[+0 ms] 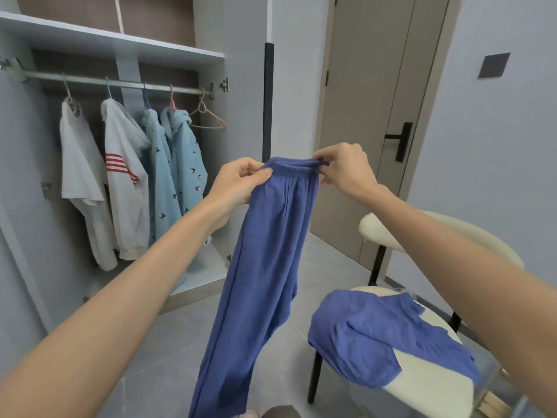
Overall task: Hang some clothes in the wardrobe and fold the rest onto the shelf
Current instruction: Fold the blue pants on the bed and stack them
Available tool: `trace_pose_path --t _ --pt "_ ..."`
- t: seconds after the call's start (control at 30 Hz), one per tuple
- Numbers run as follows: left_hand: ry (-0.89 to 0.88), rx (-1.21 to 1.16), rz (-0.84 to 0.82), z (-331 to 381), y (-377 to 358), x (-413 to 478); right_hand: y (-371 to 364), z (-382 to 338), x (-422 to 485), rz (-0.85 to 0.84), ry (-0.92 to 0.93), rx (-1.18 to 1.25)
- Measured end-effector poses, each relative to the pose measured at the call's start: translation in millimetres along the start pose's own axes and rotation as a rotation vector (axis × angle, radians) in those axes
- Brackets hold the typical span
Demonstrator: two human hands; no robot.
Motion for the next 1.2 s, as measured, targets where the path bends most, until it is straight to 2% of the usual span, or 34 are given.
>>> trace_pose_path --t 0.17,0.3,0.6,0.8,1.2 --pt "-0.04 -0.089 -0.127 36 -68 -6 62 39 -28 0.102 -0.136 0.132" --pt "-0.063 -0.159 -0.238 66 -134 -20 122 73 -64 0.175 -0.215 0.135" --pt "-0.061 -0.385 -0.537 116 -299 -93 258 156 -182 0.373 -0.416 -0.044" --pt "0.013 -0.489 -0.712 140 -396 -164 336 192 -282 0.46 -0.541 -0.179" --pt "0.126 -0.621 -1.096 186 -516 -349 459 187 -496 0.602 -0.799 -0.4"
Point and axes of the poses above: each hand's wrist, its own x-axis towards the middle knuckle, its own y-axis out of the back of the hand, z = x × y, the point moved 1 cm from there along x, towards the middle knuckle
